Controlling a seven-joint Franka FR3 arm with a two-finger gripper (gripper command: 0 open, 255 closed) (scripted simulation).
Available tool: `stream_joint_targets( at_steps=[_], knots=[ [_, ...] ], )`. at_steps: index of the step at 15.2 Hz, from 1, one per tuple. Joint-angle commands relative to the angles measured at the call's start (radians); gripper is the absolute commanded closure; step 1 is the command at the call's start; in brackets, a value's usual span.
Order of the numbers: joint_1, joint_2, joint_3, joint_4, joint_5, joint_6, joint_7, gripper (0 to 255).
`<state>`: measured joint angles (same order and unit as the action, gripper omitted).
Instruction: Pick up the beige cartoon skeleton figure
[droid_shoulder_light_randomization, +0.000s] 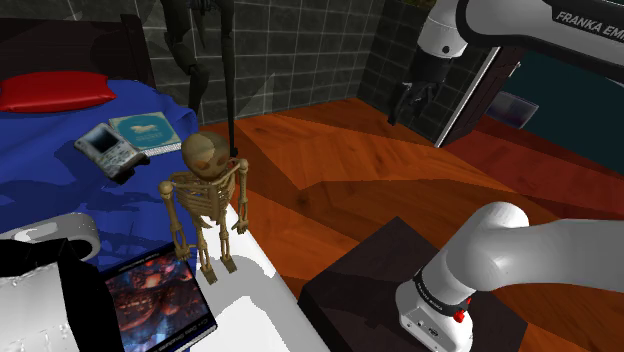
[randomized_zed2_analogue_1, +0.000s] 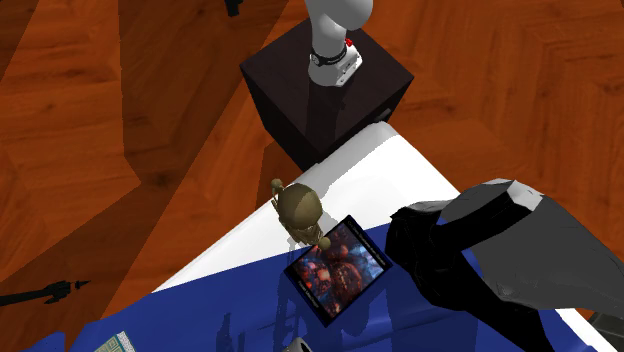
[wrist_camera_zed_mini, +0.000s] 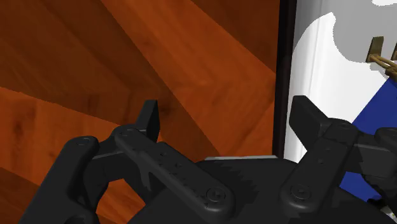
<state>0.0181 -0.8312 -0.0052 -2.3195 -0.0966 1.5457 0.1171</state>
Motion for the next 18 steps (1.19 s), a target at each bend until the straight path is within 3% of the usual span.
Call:
stream_joint_targets(
  at_steps=[1,9,18],
  knots=[
    [0.000,0.000,0.000,0.000,0.000,0.000,0.000,0],
    [0.117,0.243,0.026,0.097,0.043,0.133,-0.148,0],
    [0.233,0.493,0.078,0.242,0.089,0.222,-0.315,0]
  ],
)
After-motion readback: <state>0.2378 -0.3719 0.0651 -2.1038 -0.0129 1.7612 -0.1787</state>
